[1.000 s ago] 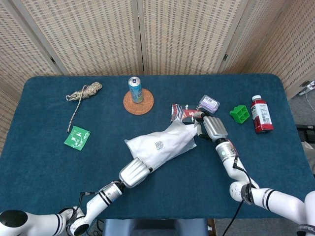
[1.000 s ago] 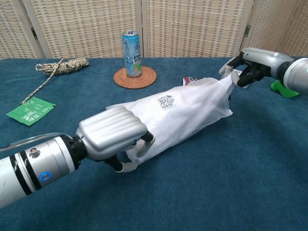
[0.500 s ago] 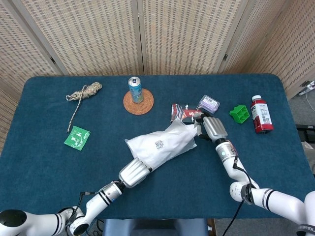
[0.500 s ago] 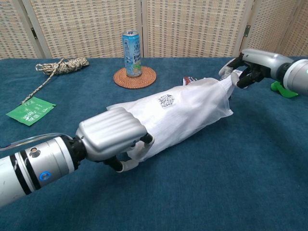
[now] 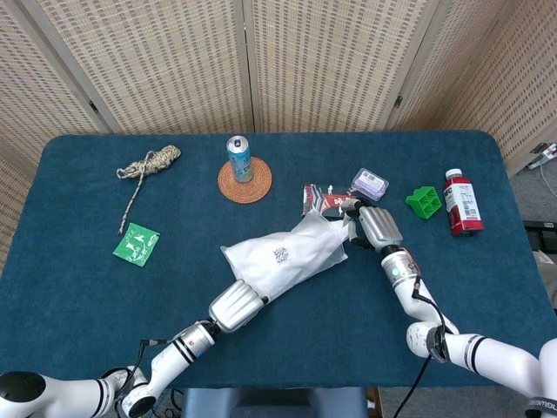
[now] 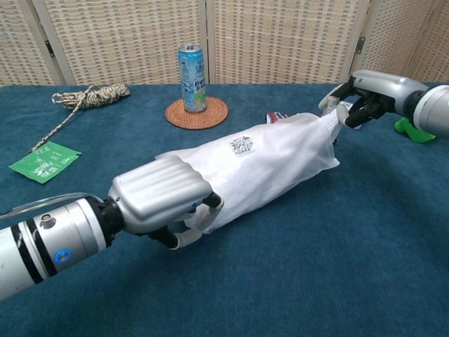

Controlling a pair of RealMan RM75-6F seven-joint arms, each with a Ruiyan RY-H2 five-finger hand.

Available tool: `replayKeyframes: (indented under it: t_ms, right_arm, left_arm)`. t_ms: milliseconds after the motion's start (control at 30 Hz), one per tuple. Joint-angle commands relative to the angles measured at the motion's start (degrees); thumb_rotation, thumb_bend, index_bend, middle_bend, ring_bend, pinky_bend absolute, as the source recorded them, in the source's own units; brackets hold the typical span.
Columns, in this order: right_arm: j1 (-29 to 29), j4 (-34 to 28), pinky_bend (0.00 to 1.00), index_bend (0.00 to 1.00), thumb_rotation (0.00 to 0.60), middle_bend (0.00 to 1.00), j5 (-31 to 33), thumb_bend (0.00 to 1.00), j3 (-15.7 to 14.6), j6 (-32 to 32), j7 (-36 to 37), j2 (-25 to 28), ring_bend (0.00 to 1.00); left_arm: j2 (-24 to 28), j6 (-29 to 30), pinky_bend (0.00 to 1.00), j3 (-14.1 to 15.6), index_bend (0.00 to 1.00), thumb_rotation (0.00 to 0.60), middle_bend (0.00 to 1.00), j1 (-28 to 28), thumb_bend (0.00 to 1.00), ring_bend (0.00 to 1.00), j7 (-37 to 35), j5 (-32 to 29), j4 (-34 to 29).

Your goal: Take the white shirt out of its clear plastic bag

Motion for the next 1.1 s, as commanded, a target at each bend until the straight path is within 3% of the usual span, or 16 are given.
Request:
replayKeyframes:
  t_ms: [33, 433, 1100]
  right_arm:
    - [-0.1, -0.2, 0.28, 0.66, 0.600, 0.23, 0.1, 0.76, 0.1, 0.1, -0.1, 0.3, 0.10]
    - [0.6, -1.6, 0.28, 0.66, 0.600, 0.23, 1.8, 0.77, 1.7, 1.2, -2.3, 2.2, 0.10]
    - [-0.1, -7.4, 0.28, 0.66, 0.600, 0.23, 3.6, 0.78, 3.8, 4.9, -3.9, 7.4, 0.10]
  left_arm:
    - [0.4, 0.3, 1.00, 0.0, 0.63, 0.600, 1.00, 0.2, 0.43, 0.95, -0.1, 0.0, -0.2]
    - [4.5, 2.5, 1.00, -0.9, 0.64, 0.600, 1.00, 2.2, 0.43, 0.95, 0.8, -2.0, -2.2]
    - [11.7, 7.0, 1.00, 0.1, 0.64, 0.600, 1.00, 7.6, 0.43, 0.95, -1.4, -4.3, -1.6]
